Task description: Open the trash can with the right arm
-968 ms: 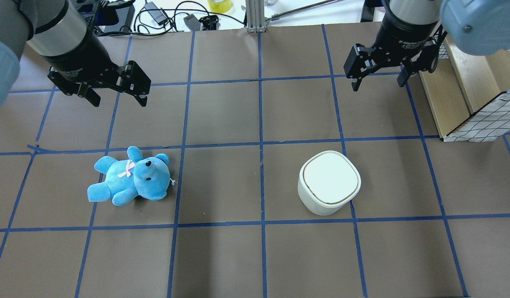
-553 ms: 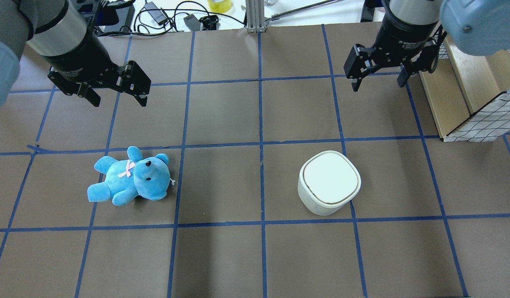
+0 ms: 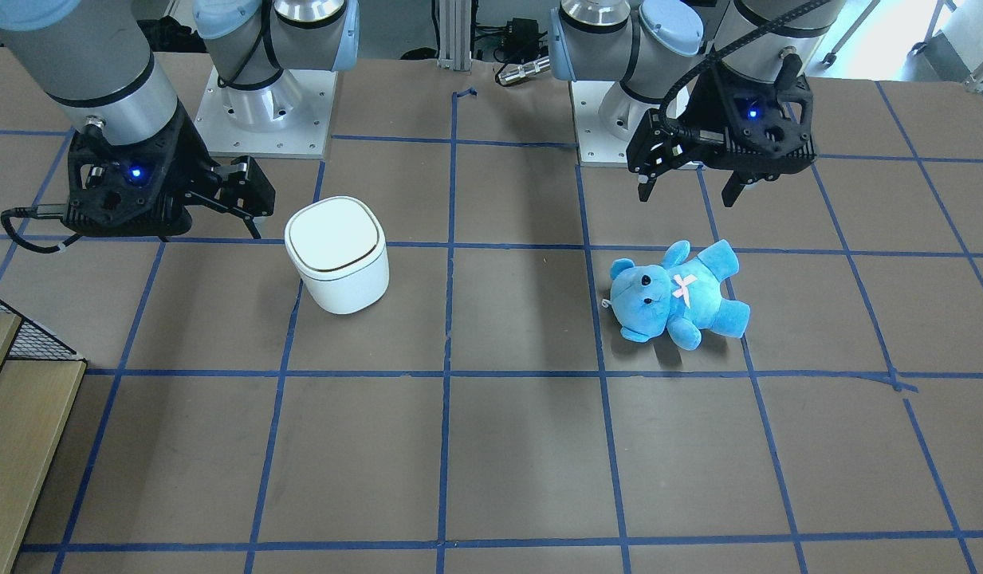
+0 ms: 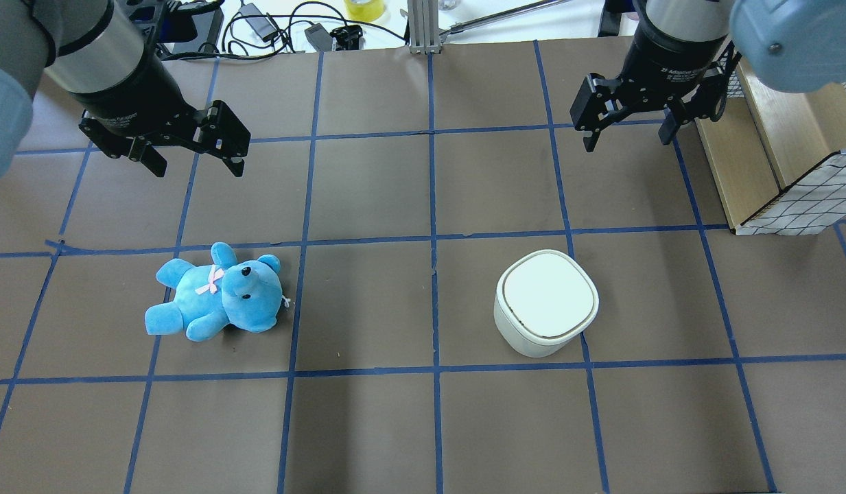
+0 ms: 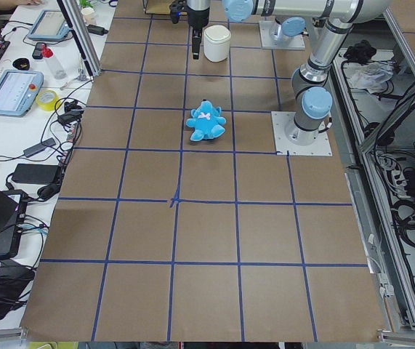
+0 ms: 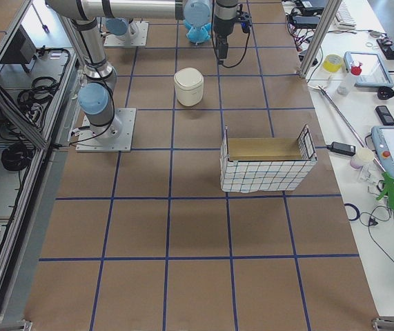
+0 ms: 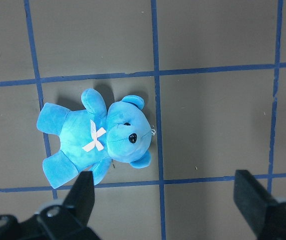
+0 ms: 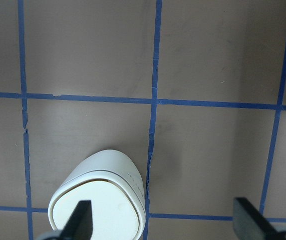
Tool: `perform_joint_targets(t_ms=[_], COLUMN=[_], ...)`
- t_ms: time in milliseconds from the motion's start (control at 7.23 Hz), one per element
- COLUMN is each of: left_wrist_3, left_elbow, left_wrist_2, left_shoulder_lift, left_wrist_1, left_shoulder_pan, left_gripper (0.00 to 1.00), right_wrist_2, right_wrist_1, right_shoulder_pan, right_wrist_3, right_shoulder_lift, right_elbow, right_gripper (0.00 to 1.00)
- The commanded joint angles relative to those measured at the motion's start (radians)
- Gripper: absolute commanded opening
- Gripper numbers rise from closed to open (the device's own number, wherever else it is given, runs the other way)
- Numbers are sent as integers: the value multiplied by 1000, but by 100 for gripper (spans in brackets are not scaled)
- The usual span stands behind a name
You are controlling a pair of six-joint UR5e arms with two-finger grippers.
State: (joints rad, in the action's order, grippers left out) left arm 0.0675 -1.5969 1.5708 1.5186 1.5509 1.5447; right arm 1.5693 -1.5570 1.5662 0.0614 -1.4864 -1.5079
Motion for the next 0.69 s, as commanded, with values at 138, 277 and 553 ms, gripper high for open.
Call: perform_joint_targets(t_ms=[138,277,553], left_wrist_3=[0,0,0], left_elbow=[0,0,0], left_wrist_2=[0,0,0], left_shoulder_lift=[0,0,0], left_wrist_1=[0,0,0], left_shoulder_pan=[0,0,0], left_gripper=[100,100,100], right_wrist_2=[0,0,-11], right_wrist_1=[0,0,0], right_shoulder_pan=[0,0,3], right_wrist_3=[0,0,-24], right_shoulder_lift=[0,0,-3], right_elbow=[0,0,1], right_gripper=[100,99,99])
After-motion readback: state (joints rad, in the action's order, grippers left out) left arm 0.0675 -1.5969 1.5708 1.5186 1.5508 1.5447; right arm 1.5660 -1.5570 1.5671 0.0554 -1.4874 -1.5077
